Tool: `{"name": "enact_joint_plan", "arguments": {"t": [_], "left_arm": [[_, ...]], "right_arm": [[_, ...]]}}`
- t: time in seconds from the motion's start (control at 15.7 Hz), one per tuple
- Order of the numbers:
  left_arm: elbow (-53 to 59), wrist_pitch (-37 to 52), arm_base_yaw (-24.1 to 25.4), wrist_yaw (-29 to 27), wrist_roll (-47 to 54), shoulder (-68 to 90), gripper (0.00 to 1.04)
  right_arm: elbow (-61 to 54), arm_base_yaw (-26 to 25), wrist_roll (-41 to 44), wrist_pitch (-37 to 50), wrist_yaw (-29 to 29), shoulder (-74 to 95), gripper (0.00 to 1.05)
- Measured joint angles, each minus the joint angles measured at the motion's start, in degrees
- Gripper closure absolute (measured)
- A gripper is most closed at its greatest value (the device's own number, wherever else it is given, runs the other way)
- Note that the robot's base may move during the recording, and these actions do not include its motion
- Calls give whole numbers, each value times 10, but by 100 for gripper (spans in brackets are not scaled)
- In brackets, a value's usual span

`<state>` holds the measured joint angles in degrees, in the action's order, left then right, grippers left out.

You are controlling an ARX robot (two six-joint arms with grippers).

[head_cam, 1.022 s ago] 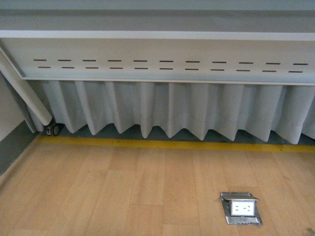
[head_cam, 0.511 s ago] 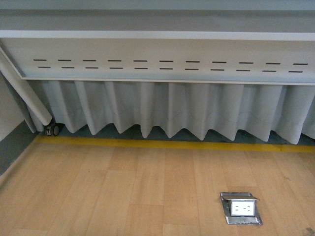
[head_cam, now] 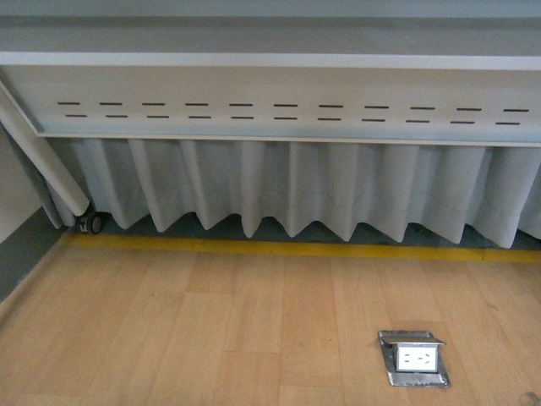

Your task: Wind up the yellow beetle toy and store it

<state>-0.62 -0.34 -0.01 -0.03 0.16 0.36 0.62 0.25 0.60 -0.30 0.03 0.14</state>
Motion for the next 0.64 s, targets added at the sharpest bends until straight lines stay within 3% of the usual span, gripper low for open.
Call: {"name": "enact_joint_plan", "arguments": {"t": [0.64], "left_arm": [[0,0,0,0,0,0,7]], "right_arm": [[0,0,0,0,0,0,6]]}}
